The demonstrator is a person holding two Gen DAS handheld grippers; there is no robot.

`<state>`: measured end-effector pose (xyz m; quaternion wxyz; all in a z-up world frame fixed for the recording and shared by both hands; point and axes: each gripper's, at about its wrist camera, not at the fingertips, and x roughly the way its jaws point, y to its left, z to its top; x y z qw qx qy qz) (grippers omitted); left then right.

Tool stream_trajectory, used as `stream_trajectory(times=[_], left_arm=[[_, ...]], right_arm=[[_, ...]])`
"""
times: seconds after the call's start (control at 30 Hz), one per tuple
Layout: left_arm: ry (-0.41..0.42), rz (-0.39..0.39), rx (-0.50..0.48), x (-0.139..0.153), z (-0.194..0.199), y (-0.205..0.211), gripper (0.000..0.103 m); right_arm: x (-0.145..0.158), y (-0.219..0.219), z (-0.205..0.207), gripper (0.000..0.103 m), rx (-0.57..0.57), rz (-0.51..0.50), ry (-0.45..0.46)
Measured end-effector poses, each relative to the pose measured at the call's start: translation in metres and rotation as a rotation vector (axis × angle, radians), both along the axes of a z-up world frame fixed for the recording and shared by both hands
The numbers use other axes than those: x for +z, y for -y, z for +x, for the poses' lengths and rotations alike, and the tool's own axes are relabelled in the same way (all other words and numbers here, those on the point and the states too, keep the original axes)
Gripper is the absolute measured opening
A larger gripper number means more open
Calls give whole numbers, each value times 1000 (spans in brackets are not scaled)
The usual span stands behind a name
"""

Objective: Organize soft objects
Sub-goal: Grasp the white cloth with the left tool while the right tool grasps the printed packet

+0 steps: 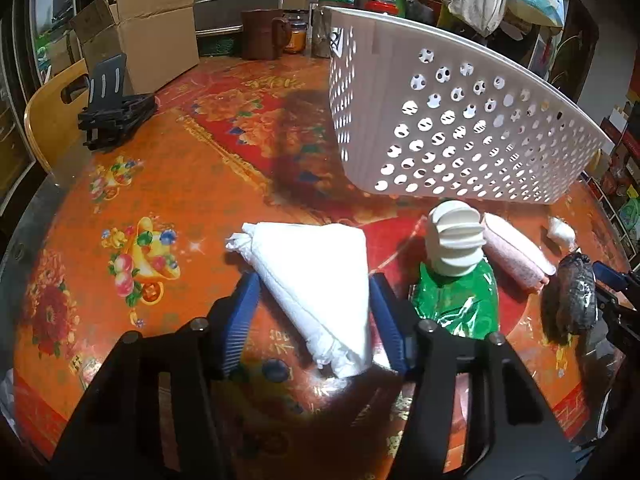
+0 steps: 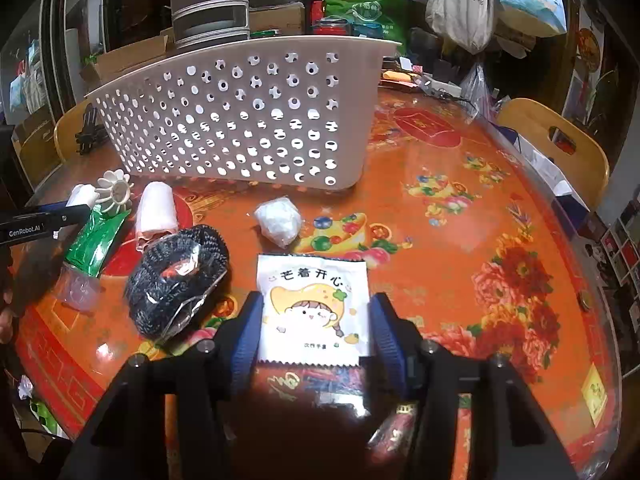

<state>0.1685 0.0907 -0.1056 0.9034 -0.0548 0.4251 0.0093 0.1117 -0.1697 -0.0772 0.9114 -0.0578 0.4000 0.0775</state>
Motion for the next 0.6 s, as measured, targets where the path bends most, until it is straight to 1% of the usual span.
stream_trajectory(times=[0.03, 0.07, 0.13, 0.17, 0.2, 0.27, 0.37, 0.5, 0.6], left_arm=[[1, -1, -2, 0, 0, 0, 51], [2, -2, -4, 0, -1, 0, 50], [5, -4, -10, 1, -2, 1, 48], [7, -7, -11, 1, -2, 1, 46], [10, -8, -11, 1, -3, 0, 42], [15, -14, -11, 2, -4, 0, 37], [36, -18, -9, 5, -7, -1, 33], [72, 13, -13, 12, -15, 4, 32], [96, 13, -14, 21, -21, 6, 32]], right_arm=[[0, 0, 0, 49, -1, 0, 2], [0, -1, -2, 39, 7, 0, 6], [1, -2, -4, 34, 9, -3, 11], [1, -2, -4, 29, 8, 1, 11], [1, 0, -4, 21, 3, 6, 11], [2, 2, -3, 16, -3, 20, 7], [4, 4, -6, 14, -1, 39, 12], [10, 4, -9, 13, 6, 62, 32], [15, 4, -11, 12, 8, 66, 49]])
